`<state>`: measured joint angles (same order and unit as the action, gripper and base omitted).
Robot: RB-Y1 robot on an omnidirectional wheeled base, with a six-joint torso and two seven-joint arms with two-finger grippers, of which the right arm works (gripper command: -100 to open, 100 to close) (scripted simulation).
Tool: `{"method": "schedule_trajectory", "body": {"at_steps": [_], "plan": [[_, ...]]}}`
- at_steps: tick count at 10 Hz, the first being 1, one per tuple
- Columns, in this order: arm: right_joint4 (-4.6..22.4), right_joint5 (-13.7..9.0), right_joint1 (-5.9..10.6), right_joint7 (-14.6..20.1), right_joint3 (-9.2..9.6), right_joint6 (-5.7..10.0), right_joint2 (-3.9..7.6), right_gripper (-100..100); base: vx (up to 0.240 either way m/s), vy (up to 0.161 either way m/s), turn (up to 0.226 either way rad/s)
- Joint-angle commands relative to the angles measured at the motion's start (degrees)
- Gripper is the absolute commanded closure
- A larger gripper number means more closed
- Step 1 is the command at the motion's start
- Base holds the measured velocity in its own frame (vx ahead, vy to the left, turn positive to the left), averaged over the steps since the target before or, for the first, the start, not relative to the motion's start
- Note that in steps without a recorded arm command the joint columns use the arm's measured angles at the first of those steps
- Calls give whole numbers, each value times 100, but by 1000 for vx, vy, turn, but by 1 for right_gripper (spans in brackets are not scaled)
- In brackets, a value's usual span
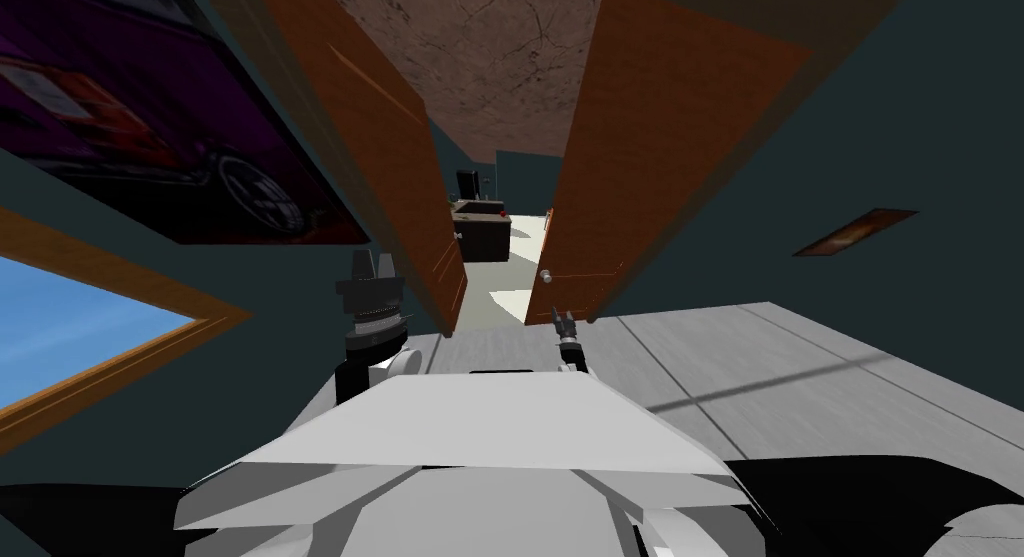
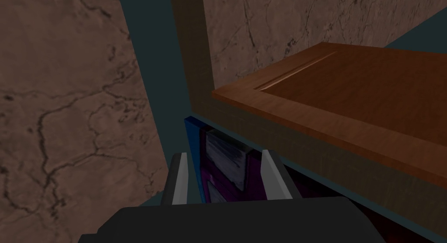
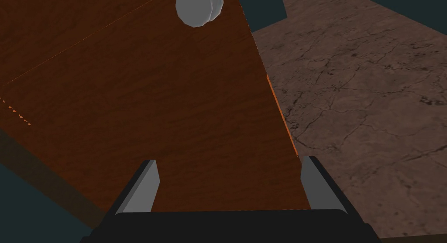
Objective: Push the door open
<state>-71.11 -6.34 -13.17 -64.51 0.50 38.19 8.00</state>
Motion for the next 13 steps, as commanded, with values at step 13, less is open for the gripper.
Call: {"method": "schedule_trajectory", "body": {"at_steps": [13], "plan": [[1186, -107, 367, -1506, -38, 345, 52, -100, 59, -68, 109]]}}
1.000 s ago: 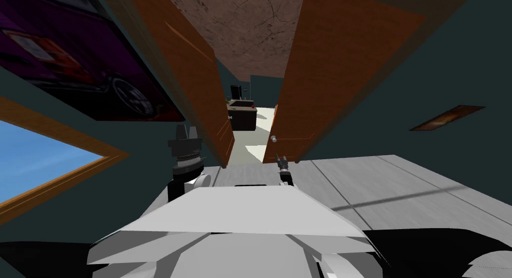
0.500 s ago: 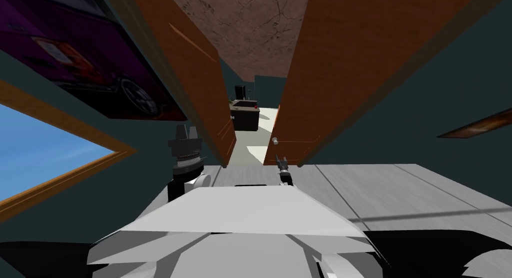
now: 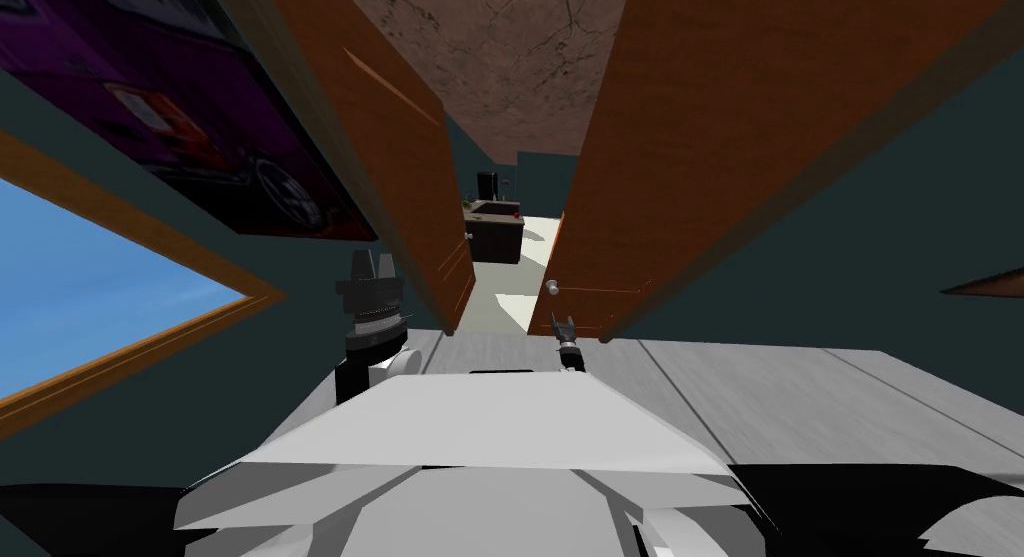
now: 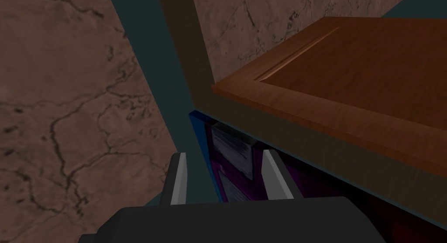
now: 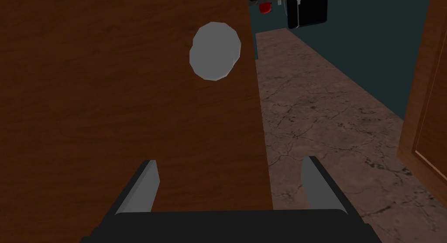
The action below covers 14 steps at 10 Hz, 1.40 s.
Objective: Push the door open
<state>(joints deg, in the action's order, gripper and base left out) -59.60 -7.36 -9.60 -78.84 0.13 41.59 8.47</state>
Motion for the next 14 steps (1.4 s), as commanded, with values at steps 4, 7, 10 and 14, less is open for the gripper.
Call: {"method": "schedule_trajectory", "body": {"at_steps": [4, 7, 10, 14], "plan": [[397, -38, 120, -532, -13, 110, 18, -100, 60, -90, 115], [510, -48, 157, -655, -17, 139, 24, -100, 42, -65, 73], [575, -65, 185, -702, -48, 171, -1, -100, 157, -23, 22], [655, -88, 220, -738, -94, 205, -37, -100, 200, -44, 30]]}}
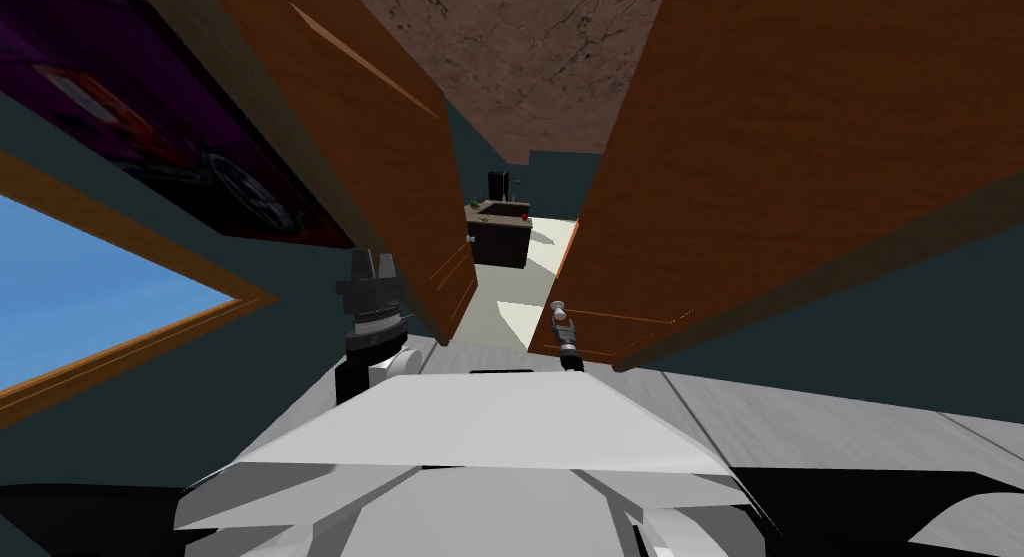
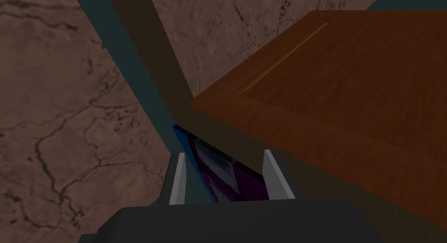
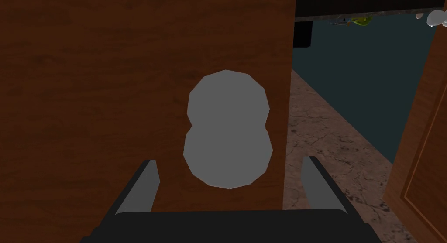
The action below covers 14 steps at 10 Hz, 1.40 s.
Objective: Push the door open
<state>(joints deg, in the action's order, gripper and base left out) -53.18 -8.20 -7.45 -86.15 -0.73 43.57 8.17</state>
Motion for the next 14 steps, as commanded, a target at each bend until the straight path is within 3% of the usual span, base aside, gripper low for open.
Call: {"method": "schedule_trajectory", "body": {"at_steps": [1, 3, 4, 9, 14], "plan": [[29, -8, 12, -14, -16, 13, -13, -100, 196, -42, 22], [35, -10, 15, -15, -19, 14, -15, -100, 138, -37, 12], [35, -10, 15, -15, -19, 14, -15, 100, -11, 6, 8], [35, -10, 15, -15, -19, 14, -15, 100, -8, 3, 2], [85, -132, 95, 668, -49, 31, -20, 100, 28, -1, -1]]}}
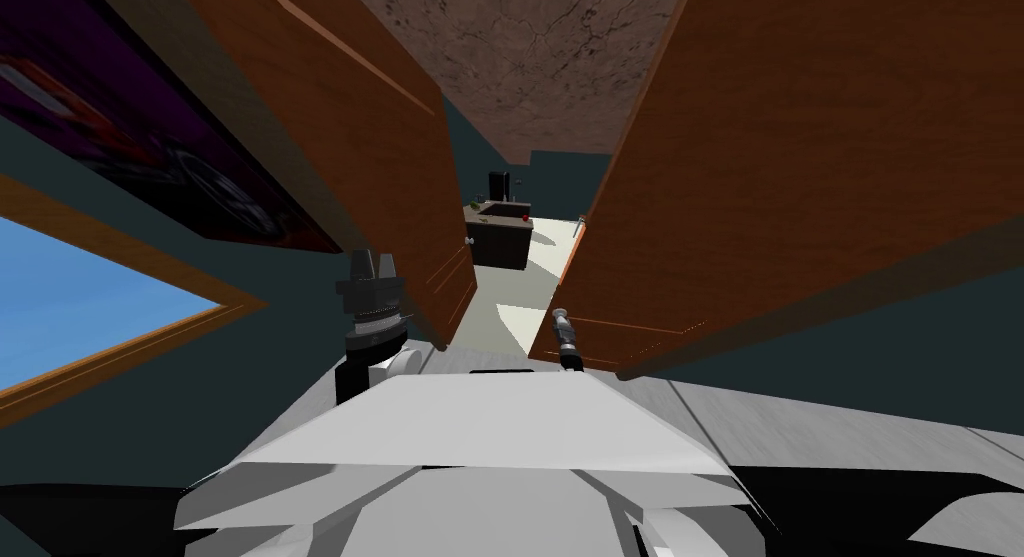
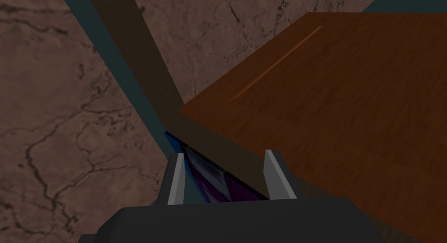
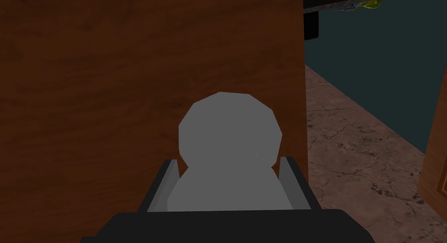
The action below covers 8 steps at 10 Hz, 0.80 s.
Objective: Push the door open
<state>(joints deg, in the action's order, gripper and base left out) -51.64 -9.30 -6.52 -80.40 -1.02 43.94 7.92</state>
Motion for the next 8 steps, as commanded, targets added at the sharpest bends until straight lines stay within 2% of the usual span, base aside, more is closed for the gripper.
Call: {"method": "schedule_trajectory", "body": {"at_steps": [1, 8], "plan": [[-59, -44, 12, 216, -25, 0, 3, 100, 27, -2, -3], [42, -268, 112, 1324, -77, 57, -14, 100, 40, -4, 0]]}}
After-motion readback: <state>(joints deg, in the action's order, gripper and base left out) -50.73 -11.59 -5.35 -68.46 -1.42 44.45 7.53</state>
